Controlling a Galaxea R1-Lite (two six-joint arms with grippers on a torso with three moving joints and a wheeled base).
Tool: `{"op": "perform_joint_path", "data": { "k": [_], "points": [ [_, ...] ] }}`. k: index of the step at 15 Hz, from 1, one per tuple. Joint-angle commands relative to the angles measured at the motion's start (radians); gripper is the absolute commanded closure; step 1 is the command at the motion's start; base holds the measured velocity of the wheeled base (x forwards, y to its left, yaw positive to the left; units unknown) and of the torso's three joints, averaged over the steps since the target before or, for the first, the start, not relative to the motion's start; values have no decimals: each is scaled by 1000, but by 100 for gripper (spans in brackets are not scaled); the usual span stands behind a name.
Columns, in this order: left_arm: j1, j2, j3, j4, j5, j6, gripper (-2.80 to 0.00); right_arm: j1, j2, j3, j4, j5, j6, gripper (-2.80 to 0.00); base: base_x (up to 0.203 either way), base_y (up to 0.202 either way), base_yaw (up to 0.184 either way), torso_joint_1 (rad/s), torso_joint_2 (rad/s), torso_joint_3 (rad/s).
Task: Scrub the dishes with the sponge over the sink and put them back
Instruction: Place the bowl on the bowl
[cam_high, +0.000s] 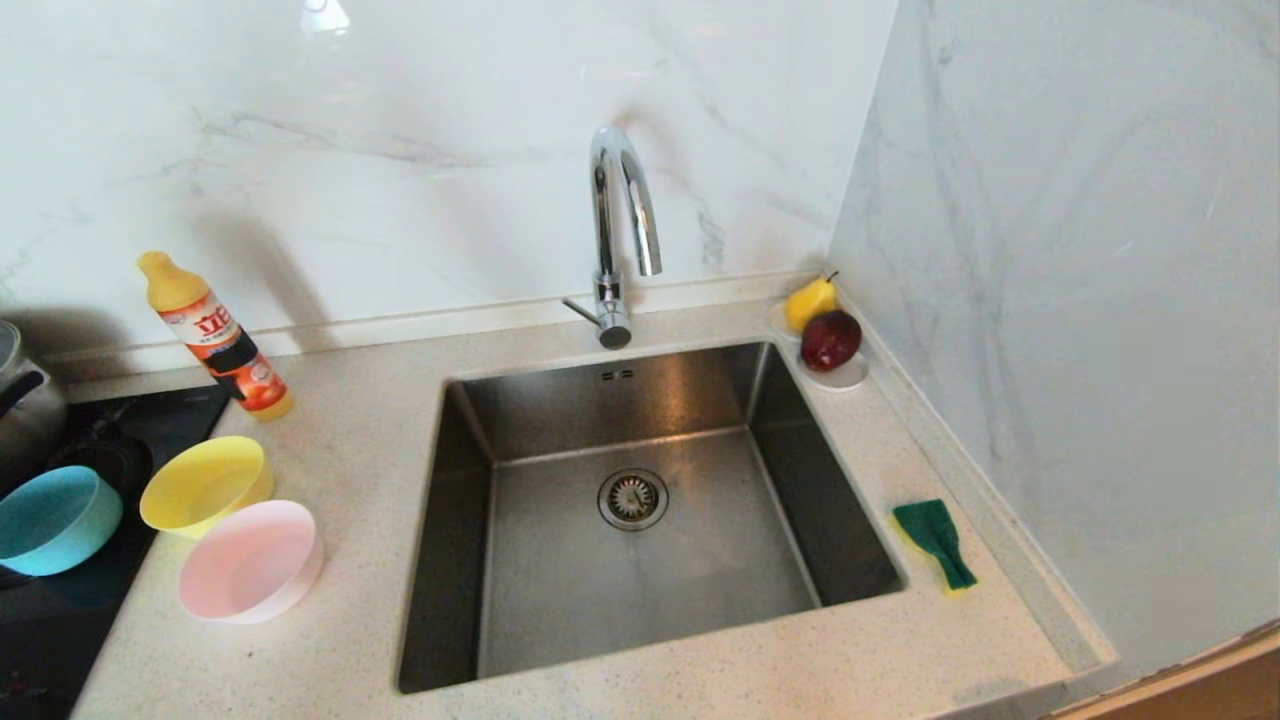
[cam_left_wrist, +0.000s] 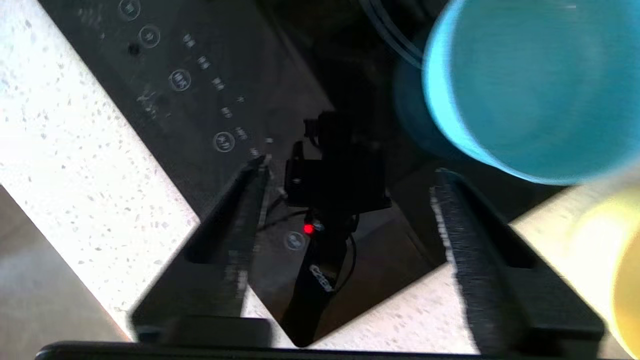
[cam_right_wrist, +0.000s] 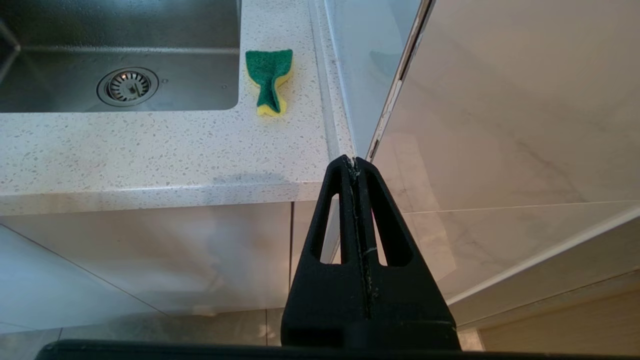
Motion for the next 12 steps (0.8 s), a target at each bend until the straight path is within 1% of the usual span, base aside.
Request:
{"op": "perform_joint_path", "data": {
  "k": [1, 2, 7, 8, 9, 12],
  "points": [
    [14, 41, -2, 3, -5, -23, -280, 0, -2, 0, 0, 1, -1, 0, 0, 0, 0, 0, 0, 0],
    [14, 49, -2, 5, -11, -42, -280, 0, 0, 0, 0, 1, -1, 0, 0, 0, 0, 0, 0, 0],
    [17, 91, -19, -4, -16, -51, -280, 0, -1, 0, 0, 1, -1, 0, 0, 0, 0, 0, 0, 0],
    [24, 90, -37, -3, -21, -69, -280, 0, -2, 0, 0, 0, -1, 0, 0, 0, 0, 0, 0, 0],
    [27, 79, -43, -2, -41, -86, -280, 0, 0, 0, 0, 1, -1, 0, 0, 0, 0, 0, 0, 0],
    [31, -5, -21, 31, -160, -94, -280, 0, 0, -1, 0, -1, -1, 0, 0, 0, 0, 0, 0, 0]
  ]
}}
